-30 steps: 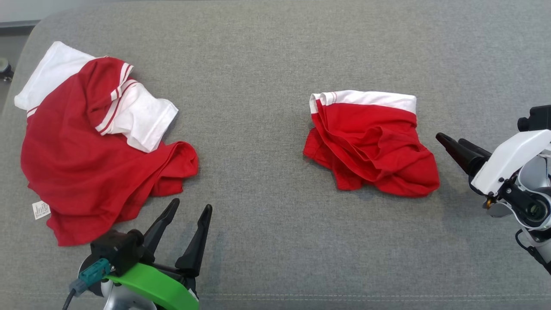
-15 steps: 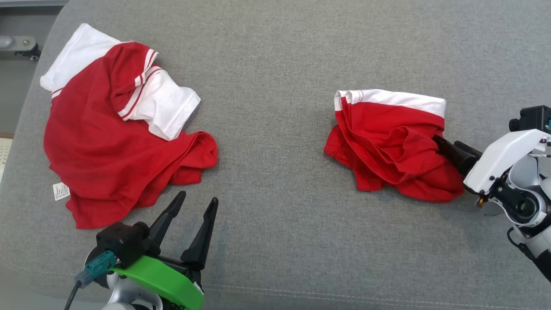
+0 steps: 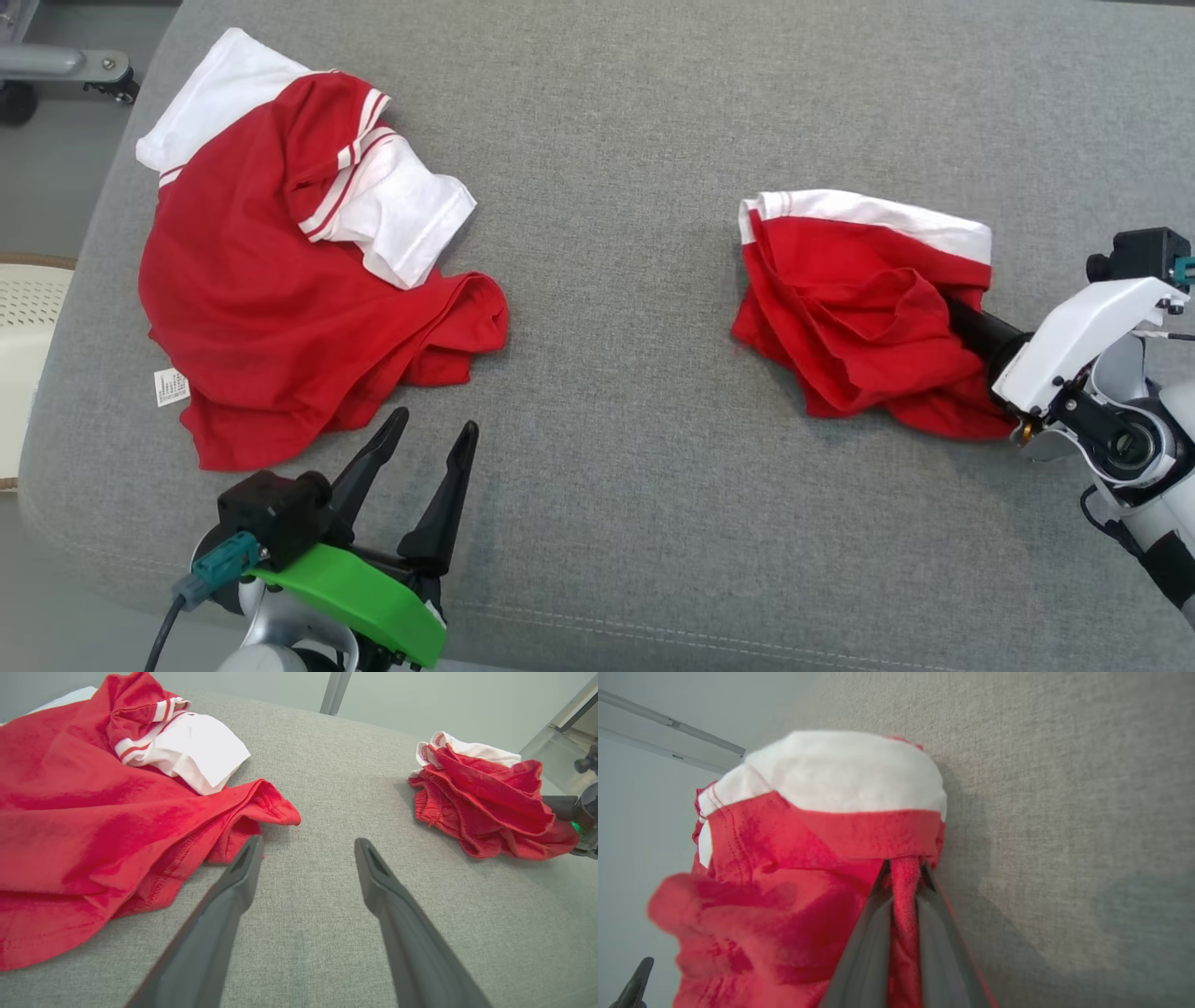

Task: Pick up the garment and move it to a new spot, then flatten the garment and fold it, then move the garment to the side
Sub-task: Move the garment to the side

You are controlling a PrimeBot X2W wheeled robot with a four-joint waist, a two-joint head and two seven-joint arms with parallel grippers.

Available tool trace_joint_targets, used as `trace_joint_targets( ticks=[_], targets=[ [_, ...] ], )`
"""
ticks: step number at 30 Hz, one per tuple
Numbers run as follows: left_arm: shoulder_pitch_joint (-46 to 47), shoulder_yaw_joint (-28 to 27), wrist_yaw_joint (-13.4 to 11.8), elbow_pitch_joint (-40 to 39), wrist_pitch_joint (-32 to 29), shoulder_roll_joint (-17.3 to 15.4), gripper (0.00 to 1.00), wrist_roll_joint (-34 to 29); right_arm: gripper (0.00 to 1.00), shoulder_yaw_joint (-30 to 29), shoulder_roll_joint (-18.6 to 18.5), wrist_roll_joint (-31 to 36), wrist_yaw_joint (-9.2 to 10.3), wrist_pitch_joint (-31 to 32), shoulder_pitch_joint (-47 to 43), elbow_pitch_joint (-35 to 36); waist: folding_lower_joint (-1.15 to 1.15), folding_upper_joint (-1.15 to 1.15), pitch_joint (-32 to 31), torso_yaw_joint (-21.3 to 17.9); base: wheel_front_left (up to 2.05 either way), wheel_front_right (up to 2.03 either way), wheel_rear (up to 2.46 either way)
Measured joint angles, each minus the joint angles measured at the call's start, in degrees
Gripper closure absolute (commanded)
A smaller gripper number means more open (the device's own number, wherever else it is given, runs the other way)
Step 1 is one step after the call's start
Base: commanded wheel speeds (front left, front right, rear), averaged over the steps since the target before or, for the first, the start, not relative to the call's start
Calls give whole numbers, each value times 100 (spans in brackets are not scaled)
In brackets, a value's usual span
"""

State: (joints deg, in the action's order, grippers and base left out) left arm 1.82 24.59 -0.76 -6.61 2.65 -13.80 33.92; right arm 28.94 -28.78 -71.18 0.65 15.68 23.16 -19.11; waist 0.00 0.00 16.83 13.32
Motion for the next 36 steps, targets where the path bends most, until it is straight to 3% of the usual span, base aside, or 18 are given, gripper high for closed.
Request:
trace_joint_targets(
  ticks=[5,12,17,20,25,28,29,31,34,36],
  targets=[
    [3,-21,0,93,101,54,0,0,100,189,-170,64,-314,218,257,445,0,0,-120,27,0,0,0],
    [4,-10,26,175,197,199,0,27,100,363,-421,-54,-402,811,495,1336,0,0,-324,21,0,0,0],
    [3,13,51,250,247,232,0,62,100,417,-1000,345,-248,1042,515,1548,0,0,-436,-11,0,0,0],
    [-1,4,52,278,255,233,0,62,100,399,-906,-58,-198,1251,468,1789,0,0,-498,-38,0,0,0],
    [-10,-37,52,310,301,203,0,62,100,471,-953,20,-56,1407,421,1947,0,0,-551,-131,0,0,0],
    [-19,-52,51,299,301,187,0,60,100,425,-699,-732,3,1690,245,2280,0,0,-578,-214,0,0,0],
    [-26,-51,51,292,296,149,0,60,100,422,-546,-891,162,1764,184,2386,0,0,-576,-280,0,0,0],
    [-33,-44,51,270,294,131,0,59,100,365,-570,-935,275,1772,174,2377,0,0,-571,-314,0,0,0],
    [-33,-36,51,175,271,71,0,41,100,82,-809,-1090,561,1838,93,2258,0,0,-519,-408,0,0,0],
    [-32,-29,51,115,200,-1,0,1,100,31,-948,-1103,603,1879,66,2090,0,0,-451,-459,0,0,0]
  ],
)
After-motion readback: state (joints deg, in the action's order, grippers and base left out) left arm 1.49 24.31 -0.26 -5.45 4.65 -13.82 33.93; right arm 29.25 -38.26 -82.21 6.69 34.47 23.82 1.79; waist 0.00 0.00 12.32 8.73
